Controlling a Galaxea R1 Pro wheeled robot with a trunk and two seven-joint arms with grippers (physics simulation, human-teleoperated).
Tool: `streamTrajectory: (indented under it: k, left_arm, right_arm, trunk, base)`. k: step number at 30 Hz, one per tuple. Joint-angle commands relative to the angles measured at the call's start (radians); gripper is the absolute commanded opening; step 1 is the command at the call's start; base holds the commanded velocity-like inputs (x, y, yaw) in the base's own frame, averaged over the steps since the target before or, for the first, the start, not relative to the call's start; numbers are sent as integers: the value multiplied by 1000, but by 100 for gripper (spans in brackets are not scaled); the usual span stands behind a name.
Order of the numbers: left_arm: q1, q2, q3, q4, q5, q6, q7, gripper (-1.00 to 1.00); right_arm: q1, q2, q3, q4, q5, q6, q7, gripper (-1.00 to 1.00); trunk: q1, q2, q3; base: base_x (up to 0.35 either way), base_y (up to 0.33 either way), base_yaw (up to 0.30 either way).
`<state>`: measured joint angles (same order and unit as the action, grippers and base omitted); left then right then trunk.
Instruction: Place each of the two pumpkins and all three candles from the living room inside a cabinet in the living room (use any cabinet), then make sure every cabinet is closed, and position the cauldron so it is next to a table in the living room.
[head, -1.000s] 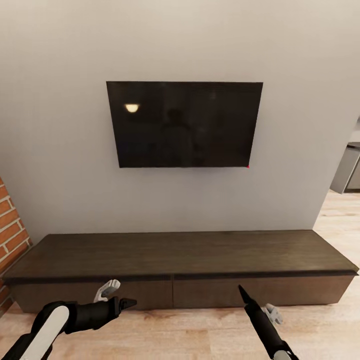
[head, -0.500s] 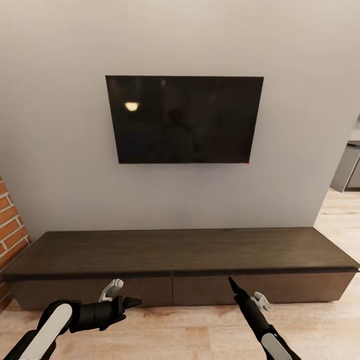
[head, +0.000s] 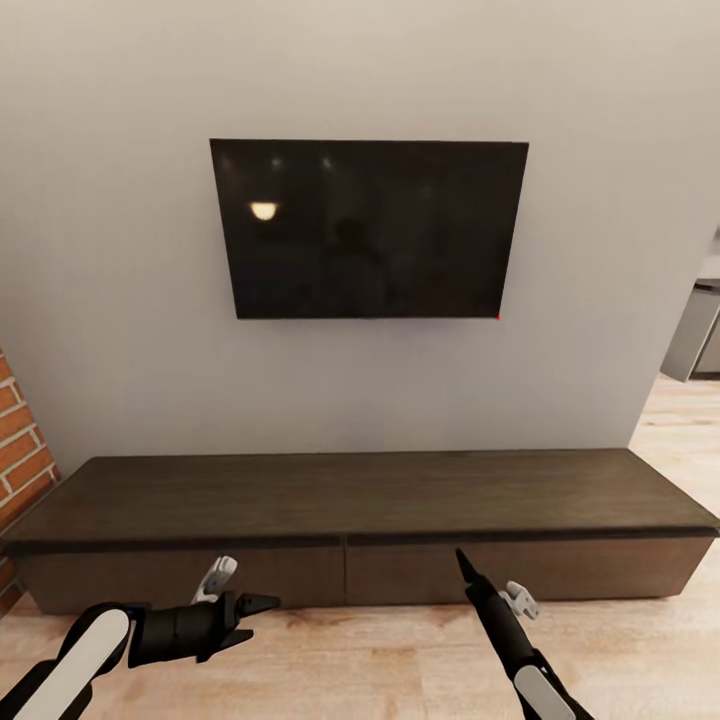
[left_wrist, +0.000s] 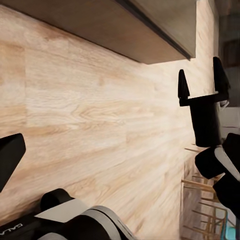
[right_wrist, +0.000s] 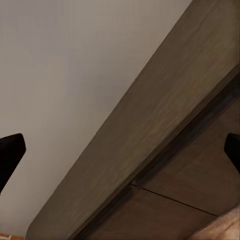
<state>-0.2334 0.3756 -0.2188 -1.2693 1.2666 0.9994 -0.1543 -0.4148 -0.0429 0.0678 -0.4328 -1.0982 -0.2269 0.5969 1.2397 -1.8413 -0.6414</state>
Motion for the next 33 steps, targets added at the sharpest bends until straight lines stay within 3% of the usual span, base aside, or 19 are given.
streamTrajectory:
  k: [1,9,16,21,25,28,33]
  left_arm:
    - [-2,1,-1,2,-9,1,-17,100]
    - [-3,3,-6,5,-9,1,-110,100]
    - [-3,1,-36,4,-9,1,-133,100]
    - [-3,2,-41,4,-9,1,-135,100]
    - [-3,3,-42,4,-9,1,-136,100]
    - [-3,3,-41,3,-9,1,-136,100]
    - [-3,3,-43,-6,-9,1,-136,100]
  right_arm:
    - [-1,-1,7,2,-9,-6,2,100]
    - [-1,1,8,13,-10,-6,9,100]
    - [-1,2,7,14,-12,21,112,100]
    - [-1,1,10,10,-73,45,164,100]
    - [-1,1,13,12,-87,39,163,100]
    - [-1,1,15,12,-89,40,115,100]
    - [-1,0,9,10,-111,92,94,100]
  trunk:
    - [4,-8,-4]
    - [34,-64,-29]
    - [61,-113,-51]
    - [80,-148,-67]
    - [96,-176,-79]
    - [107,-197,-89]
    - [126,-232,-104]
  base:
    - [0,0,0]
    - [0,0,0]
    - [0,0,0]
    - [0,0,0]
    - [0,0,0]
    - [0,0,0]
    - [0,0,0]
